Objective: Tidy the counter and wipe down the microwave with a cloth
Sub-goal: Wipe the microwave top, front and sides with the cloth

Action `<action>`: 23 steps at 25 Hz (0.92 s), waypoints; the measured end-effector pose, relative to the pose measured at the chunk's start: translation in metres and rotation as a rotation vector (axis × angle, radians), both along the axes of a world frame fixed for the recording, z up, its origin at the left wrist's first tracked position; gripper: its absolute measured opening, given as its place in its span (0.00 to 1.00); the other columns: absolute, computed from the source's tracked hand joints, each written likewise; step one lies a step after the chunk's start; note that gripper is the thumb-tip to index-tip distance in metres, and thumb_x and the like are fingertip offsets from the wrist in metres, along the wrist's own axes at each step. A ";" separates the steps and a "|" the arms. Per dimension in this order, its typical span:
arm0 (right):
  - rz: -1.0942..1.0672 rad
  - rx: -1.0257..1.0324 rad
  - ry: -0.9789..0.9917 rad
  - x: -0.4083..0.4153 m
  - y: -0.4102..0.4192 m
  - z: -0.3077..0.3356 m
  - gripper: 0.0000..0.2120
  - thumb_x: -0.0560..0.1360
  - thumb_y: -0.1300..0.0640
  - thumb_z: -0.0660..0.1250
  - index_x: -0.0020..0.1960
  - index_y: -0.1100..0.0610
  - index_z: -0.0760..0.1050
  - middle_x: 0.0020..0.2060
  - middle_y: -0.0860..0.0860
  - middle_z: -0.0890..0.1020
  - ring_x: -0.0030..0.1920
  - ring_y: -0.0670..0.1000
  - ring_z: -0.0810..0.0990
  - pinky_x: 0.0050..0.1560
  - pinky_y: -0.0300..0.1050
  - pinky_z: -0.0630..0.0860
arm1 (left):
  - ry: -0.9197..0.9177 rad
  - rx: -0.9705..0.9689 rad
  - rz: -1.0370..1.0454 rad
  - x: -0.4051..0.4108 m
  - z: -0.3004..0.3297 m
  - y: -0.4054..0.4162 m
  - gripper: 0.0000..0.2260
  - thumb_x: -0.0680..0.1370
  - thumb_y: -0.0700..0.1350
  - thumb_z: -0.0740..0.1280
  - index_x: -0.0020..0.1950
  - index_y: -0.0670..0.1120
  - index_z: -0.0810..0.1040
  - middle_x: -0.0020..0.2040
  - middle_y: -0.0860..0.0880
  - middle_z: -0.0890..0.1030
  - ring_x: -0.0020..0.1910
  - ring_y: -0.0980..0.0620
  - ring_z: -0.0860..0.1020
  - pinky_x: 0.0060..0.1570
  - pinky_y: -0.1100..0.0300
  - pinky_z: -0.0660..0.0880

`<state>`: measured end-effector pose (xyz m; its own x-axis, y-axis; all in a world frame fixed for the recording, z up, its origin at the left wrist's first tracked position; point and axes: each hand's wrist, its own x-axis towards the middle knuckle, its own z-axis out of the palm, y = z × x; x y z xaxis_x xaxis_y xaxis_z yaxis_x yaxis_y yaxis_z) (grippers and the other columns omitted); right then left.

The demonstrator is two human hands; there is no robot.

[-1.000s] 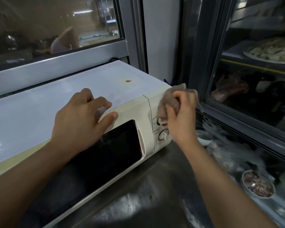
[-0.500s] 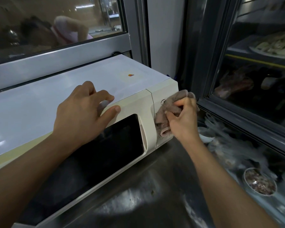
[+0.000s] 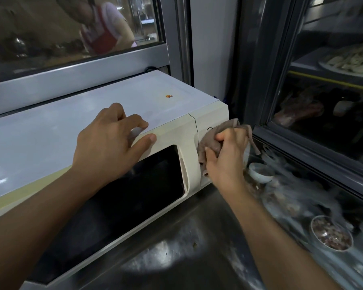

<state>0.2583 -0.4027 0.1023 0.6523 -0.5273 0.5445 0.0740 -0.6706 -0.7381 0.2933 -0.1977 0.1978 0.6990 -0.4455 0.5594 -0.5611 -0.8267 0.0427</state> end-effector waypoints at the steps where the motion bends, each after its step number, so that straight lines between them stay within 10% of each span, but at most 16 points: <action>1: 0.022 -0.028 0.001 -0.001 -0.001 0.000 0.19 0.66 0.68 0.71 0.43 0.53 0.63 0.53 0.55 0.66 0.58 0.54 0.66 0.58 0.32 0.65 | -0.002 0.003 0.002 0.000 0.000 0.000 0.21 0.73 0.62 0.58 0.56 0.51 0.80 0.42 0.50 0.70 0.42 0.52 0.70 0.33 0.61 0.63; 4: 0.099 0.173 0.015 0.007 -0.028 0.011 0.14 0.70 0.70 0.67 0.44 0.56 0.65 0.52 0.54 0.67 0.54 0.51 0.70 0.51 0.19 0.63 | -0.014 0.023 0.013 0.001 -0.001 0.001 0.21 0.73 0.63 0.57 0.56 0.52 0.80 0.43 0.50 0.71 0.44 0.49 0.73 0.34 0.61 0.63; 9: 0.133 0.382 0.047 0.020 -0.061 0.025 0.09 0.74 0.60 0.67 0.49 0.52 0.68 0.54 0.57 0.76 0.52 0.52 0.78 0.54 0.53 0.78 | -0.021 0.029 0.009 0.001 -0.001 0.001 0.22 0.74 0.64 0.57 0.57 0.52 0.79 0.44 0.49 0.72 0.44 0.49 0.74 0.34 0.61 0.64; 16: 0.380 0.802 -0.114 0.020 -0.061 -0.024 0.09 0.76 0.64 0.65 0.42 0.52 0.69 0.33 0.47 0.78 0.30 0.42 0.78 0.27 0.36 0.74 | -0.028 0.010 0.011 0.001 -0.001 0.001 0.20 0.73 0.63 0.58 0.56 0.54 0.79 0.44 0.50 0.72 0.43 0.51 0.72 0.35 0.58 0.66; 23: 0.138 0.835 0.032 0.012 -0.049 -0.059 0.10 0.75 0.66 0.65 0.41 0.55 0.67 0.37 0.54 0.77 0.32 0.48 0.80 0.31 0.39 0.76 | -0.037 0.005 0.009 -0.001 -0.001 0.000 0.21 0.73 0.63 0.58 0.56 0.53 0.80 0.44 0.48 0.73 0.44 0.47 0.74 0.36 0.54 0.71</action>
<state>0.2707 -0.4515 0.0433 0.7489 -0.6626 -0.0082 0.0859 0.1093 -0.9903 0.2925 -0.1973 0.1972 0.6820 -0.4420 0.5827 -0.5543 -0.8321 0.0177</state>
